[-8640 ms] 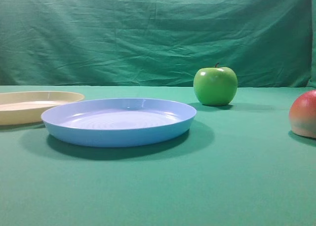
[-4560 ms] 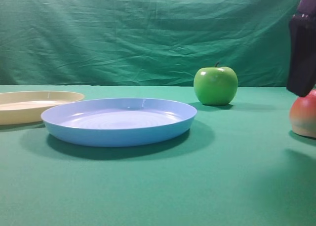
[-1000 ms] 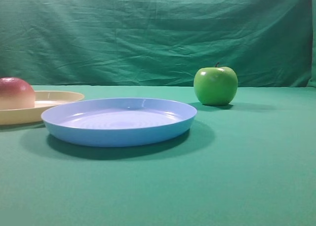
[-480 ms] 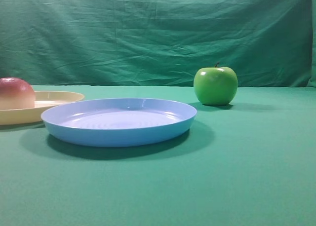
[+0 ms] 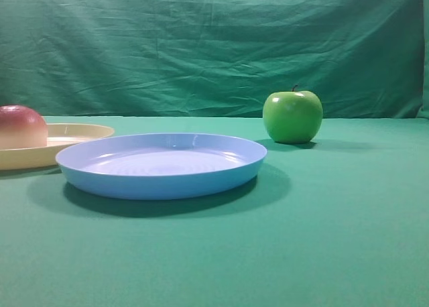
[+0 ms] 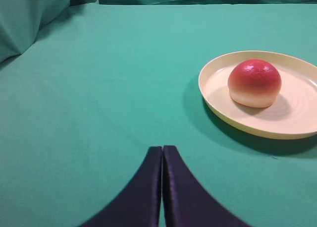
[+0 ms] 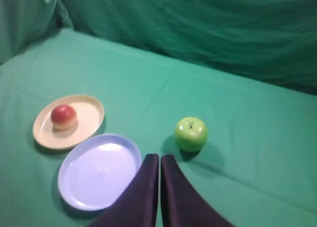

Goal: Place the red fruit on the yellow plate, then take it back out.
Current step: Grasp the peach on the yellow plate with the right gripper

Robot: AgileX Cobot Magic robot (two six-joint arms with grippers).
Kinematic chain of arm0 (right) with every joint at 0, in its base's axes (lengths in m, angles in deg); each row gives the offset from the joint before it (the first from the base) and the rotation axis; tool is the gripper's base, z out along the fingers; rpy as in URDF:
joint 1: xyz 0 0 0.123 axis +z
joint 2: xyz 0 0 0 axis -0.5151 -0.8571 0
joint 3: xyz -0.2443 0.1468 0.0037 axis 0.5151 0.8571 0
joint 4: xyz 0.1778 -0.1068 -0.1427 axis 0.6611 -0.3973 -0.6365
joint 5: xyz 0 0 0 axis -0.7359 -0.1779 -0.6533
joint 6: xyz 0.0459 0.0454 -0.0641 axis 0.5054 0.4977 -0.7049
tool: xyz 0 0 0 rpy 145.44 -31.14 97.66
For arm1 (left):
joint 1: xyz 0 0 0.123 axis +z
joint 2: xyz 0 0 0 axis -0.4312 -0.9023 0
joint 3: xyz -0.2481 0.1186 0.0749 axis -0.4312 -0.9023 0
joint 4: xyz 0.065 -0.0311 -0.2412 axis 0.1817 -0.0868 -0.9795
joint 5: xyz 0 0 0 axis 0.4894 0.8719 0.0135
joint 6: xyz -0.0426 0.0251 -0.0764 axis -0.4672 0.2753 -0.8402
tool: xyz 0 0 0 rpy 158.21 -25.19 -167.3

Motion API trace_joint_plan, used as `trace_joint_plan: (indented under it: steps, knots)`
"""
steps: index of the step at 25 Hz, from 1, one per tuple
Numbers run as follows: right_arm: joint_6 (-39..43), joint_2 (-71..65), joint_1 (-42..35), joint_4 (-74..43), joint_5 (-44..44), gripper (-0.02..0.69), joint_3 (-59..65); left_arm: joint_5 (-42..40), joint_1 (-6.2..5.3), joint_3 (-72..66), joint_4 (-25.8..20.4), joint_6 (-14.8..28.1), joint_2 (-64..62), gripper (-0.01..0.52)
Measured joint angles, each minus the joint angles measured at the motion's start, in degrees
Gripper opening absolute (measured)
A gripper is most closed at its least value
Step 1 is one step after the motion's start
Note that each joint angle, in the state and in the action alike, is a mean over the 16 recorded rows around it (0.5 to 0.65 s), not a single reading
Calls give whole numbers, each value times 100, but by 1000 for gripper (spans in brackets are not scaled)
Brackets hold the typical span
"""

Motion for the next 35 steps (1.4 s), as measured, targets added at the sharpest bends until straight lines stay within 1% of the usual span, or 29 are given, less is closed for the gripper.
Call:
trace_joint_plan:
  steps: [10, 16, 20, 26, 35]
  knots:
    - [1, 1728, -1461, -165, 2430, 0, 2382, 0, 0, 0, 0, 0, 0, 0]
    - [-2, 2561, -2244, -189, 3458, 0, 3738, 0, 0, 0, 0, 0, 0, 0]
    - [-5, 3031, -2675, -192, 3841, 0, 4513, 0, 0, 0, 0, 0, 0, 0]
    - [-5, 3560, -3193, -154, 4159, 0, 5534, 0, 0, 0, 0, 0, 0, 0]
    - [15, 3845, -3596, -69, 4557, 0, 6604, 0, 0, 0, 0, 0, 0, 0]
